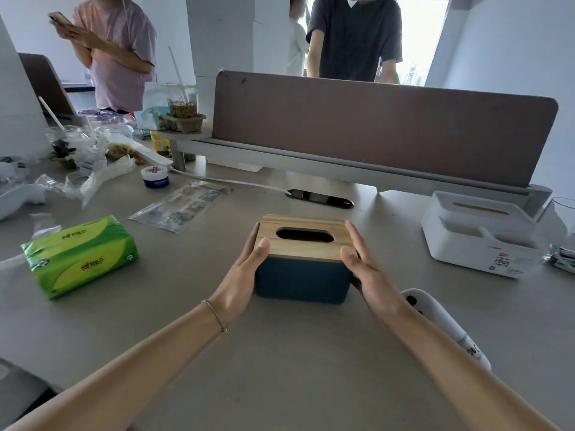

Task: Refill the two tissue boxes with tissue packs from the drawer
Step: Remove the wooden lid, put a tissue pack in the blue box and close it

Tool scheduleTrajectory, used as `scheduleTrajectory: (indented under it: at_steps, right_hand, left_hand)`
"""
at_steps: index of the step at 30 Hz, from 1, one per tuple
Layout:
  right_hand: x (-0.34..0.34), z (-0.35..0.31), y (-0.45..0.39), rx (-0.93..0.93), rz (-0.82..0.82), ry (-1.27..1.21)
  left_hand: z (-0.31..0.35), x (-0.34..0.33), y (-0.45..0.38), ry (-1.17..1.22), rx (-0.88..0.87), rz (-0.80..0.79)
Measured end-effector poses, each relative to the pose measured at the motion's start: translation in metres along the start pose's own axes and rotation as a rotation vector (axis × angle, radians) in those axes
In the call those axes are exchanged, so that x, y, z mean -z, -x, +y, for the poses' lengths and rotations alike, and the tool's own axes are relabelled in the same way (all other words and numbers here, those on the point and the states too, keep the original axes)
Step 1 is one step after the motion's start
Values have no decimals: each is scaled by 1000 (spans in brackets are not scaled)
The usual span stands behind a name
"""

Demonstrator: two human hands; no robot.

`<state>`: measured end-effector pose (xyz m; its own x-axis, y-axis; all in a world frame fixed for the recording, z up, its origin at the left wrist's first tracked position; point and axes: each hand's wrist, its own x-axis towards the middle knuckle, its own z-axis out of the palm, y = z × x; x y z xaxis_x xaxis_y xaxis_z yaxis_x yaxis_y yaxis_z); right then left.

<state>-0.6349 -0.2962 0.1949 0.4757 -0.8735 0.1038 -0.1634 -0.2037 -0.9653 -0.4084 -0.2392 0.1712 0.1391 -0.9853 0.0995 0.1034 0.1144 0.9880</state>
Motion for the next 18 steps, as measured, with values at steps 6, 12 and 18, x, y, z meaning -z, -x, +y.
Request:
scheduleTrajectory:
  at_steps: [6,12,18]
  right_hand:
    - [-11,-1,3,26,81,-59]
    - [-10,-2,5,40,97,-3]
    - [7,-18,-7,132,-51,540]
  left_hand:
    - [3,-7,-2,81,20,67]
    - [1,-6,3,48,6,34]
    - [10,6,-2,-39,19,-55]
